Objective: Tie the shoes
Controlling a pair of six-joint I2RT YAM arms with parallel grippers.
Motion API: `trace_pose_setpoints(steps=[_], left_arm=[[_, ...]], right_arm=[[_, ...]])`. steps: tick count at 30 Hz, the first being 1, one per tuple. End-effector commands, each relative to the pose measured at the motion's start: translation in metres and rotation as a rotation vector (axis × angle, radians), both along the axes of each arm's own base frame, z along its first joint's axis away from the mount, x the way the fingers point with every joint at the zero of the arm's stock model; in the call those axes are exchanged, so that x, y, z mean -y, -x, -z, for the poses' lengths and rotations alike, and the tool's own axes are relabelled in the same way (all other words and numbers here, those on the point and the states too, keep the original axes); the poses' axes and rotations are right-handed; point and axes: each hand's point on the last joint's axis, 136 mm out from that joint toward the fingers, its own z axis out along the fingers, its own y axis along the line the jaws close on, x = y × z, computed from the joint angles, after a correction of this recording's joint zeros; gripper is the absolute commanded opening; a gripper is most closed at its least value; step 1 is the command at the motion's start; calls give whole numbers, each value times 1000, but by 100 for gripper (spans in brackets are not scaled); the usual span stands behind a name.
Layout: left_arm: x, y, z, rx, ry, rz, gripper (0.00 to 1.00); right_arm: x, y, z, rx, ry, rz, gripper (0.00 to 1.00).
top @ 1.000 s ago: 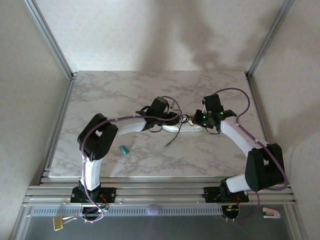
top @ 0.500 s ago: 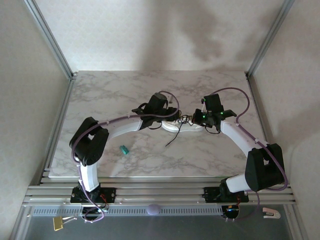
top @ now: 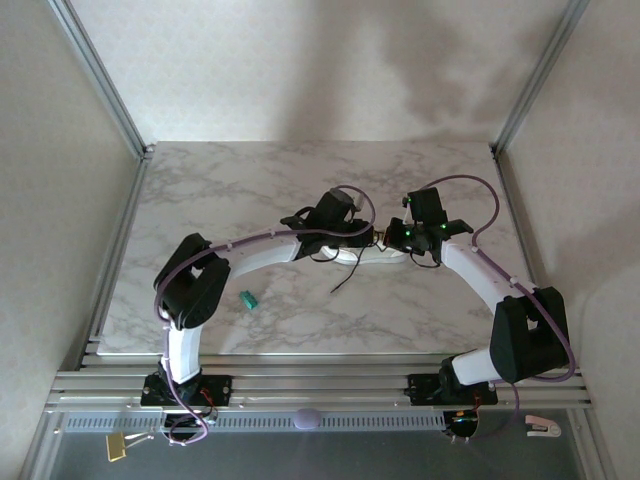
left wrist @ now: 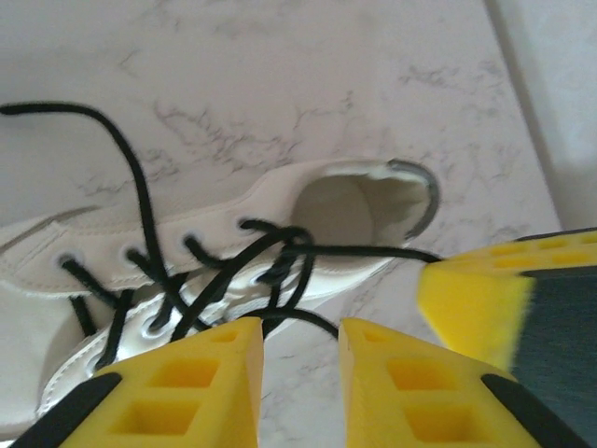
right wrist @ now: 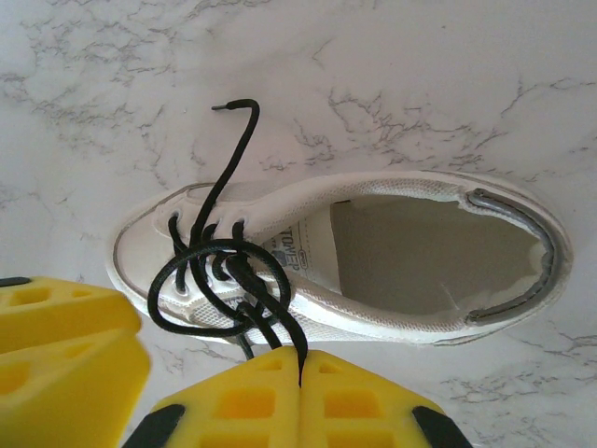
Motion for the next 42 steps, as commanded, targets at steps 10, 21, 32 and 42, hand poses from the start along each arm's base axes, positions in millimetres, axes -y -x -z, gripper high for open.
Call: trace_pose_setpoints(steps=[10, 21, 32, 42], left_arm=[[-1, -4, 14, -35, -41, -33, 29], [-3, -8, 24, -48, -51, -52, 30], [-11, -12, 29, -54, -69, -78, 32], [-14, -17, 34, -63, -73, -97, 31]], right_arm=[[2, 1, 1, 0, 4, -3, 0], [2, 2, 4, -6, 3, -5, 0], [2, 2, 5, -7, -1, -4, 0], [1, 2, 4, -6, -2, -6, 0]])
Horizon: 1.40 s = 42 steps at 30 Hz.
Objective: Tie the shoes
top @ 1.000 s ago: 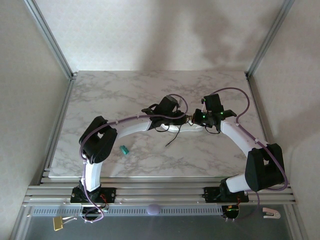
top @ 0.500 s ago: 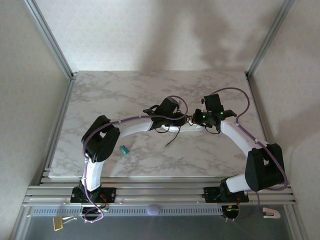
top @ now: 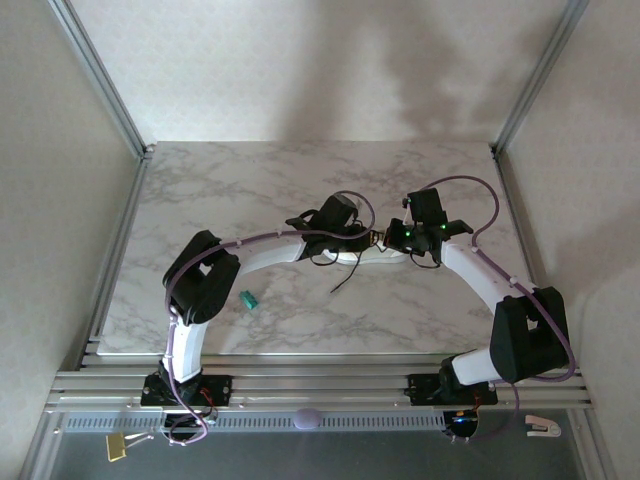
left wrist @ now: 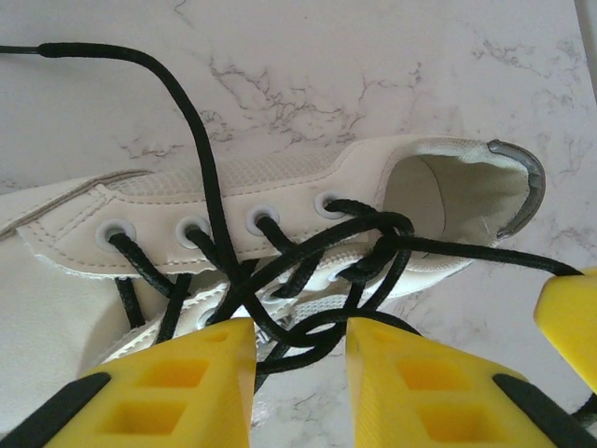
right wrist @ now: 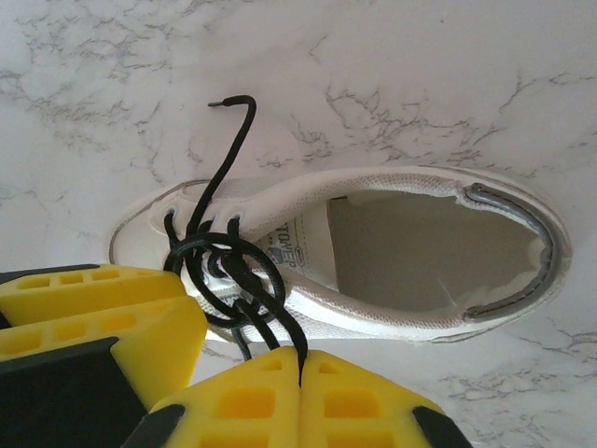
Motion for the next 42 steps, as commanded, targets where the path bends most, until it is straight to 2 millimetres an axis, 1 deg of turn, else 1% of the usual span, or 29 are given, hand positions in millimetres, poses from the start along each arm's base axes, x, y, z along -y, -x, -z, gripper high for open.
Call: trace_pose_setpoints(steps=[1, 7, 15, 20, 22, 29, 31, 36, 42], left_arm=[[-5, -10, 4, -6, -18, -46, 31], [-8, -13, 9, -16, -24, -60, 32], [-5, -15, 15, -29, -20, -56, 31], [-2, -18, 14, -36, -1, -61, 31], [0, -20, 13, -34, 4, -59, 29], [2, -20, 23, -58, -8, -53, 23], [3, -21, 23, -58, -7, -53, 21], [6, -22, 16, -42, 4, -41, 13], [9, -22, -7, 10, 38, -8, 1]], right_arm=[[1, 1, 3, -2, -3, -5, 0], [1, 1, 3, -2, -5, -6, 0], [1, 1, 3, -3, -6, -6, 0], [0, 1, 4, -4, -8, -5, 0], [0, 2, 4, -6, -9, -6, 0], [0, 2, 5, -6, -7, -5, 0], [1, 2, 5, -5, -6, -6, 0], [1, 2, 5, -5, -5, -5, 0], [1, 2, 4, -5, -3, -6, 0]])
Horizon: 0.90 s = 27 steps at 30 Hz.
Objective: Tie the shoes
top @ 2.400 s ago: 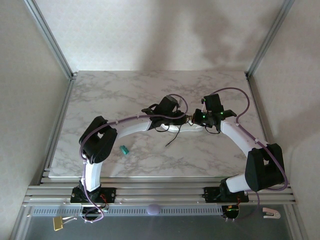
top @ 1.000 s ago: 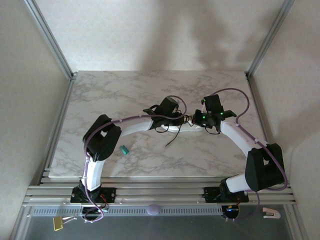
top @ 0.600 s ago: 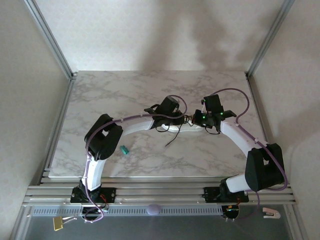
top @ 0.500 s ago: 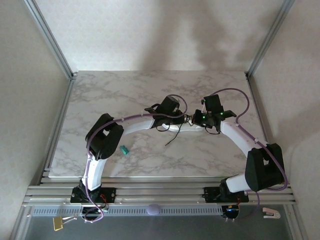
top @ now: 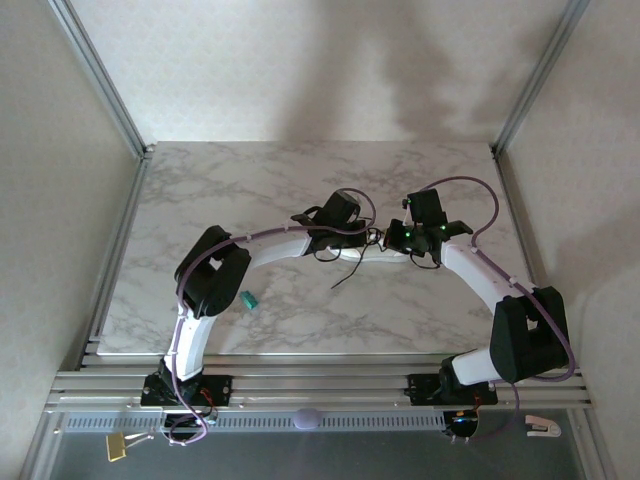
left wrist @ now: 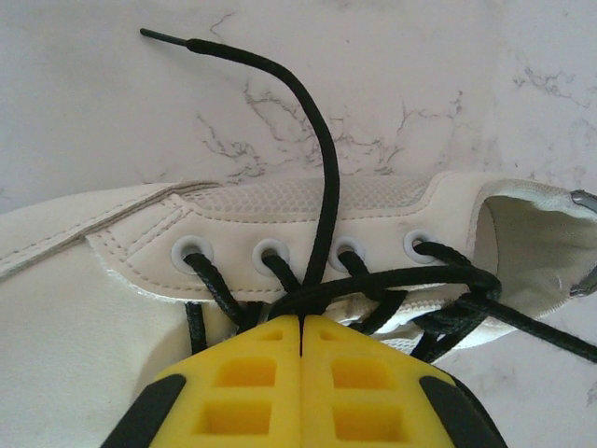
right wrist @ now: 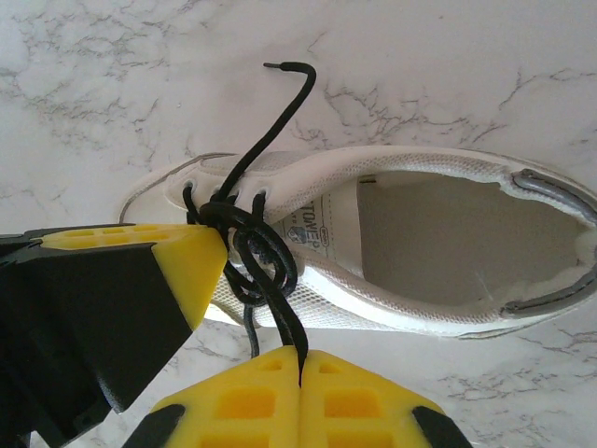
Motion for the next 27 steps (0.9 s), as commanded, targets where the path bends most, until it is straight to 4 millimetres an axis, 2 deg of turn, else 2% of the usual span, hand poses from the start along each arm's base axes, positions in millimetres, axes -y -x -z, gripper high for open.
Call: trace_pose_setpoints(steps=[1, 8, 15, 27], left_arm=[[4, -4, -28, 45, 51, 25, 1], [2, 1, -44, 84, 92, 51, 0], [1, 10, -56, 129, 126, 124, 0], [-17, 20, -55, 183, 122, 220, 0]], right_arm=[[1, 1, 3, -6, -2, -5, 0], [4, 1, 3, -5, 14, 2, 0], [19, 0, 4, -9, 90, 46, 0], [28, -5, -3, 1, 165, 47, 0]])
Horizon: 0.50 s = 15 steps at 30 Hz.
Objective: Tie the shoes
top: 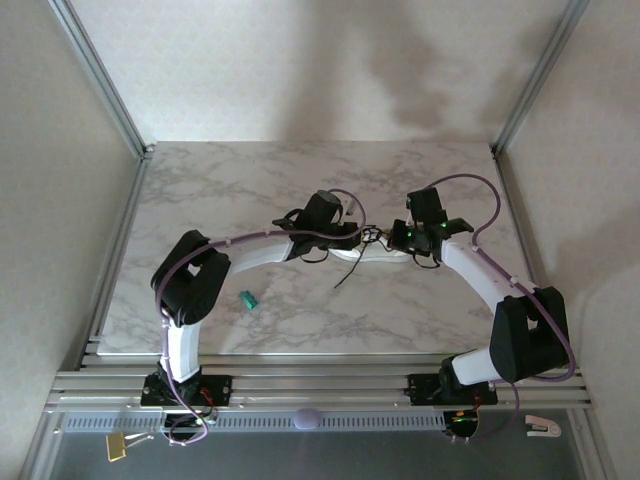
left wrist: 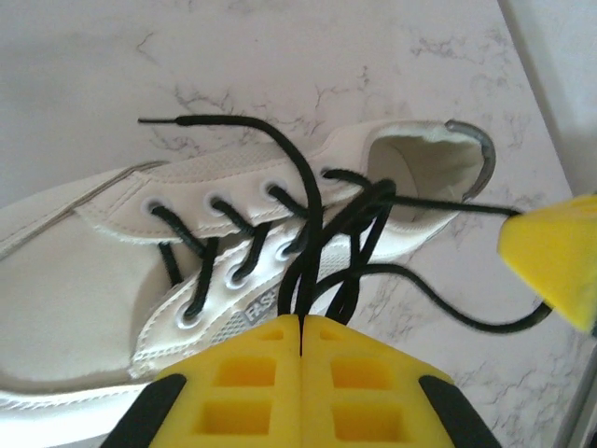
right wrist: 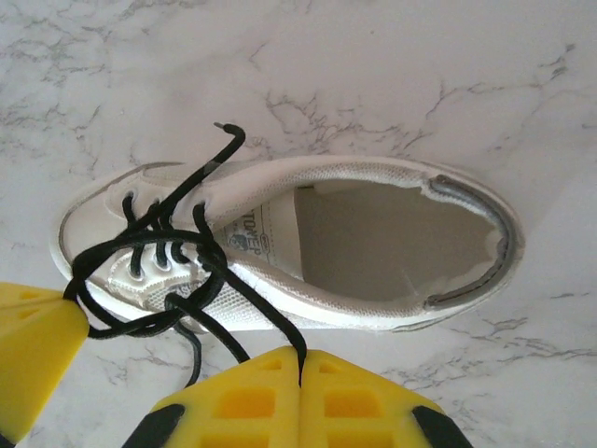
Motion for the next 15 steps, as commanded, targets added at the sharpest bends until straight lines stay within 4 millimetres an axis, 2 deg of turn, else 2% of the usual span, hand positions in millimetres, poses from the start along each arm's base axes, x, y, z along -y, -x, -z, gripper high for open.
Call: trace_pose_setpoints(steps=[1, 7, 15], left_arm=[[-2, 2, -25, 77, 42, 56, 0], [-6, 6, -18, 90, 14, 94, 0], [-18, -2, 3, 98, -110, 66, 0]], right_arm=[[10, -4, -4, 2, 59, 13, 0], [18, -6, -3, -8, 104, 33, 0], [28, -6, -4, -12, 153, 62, 0]])
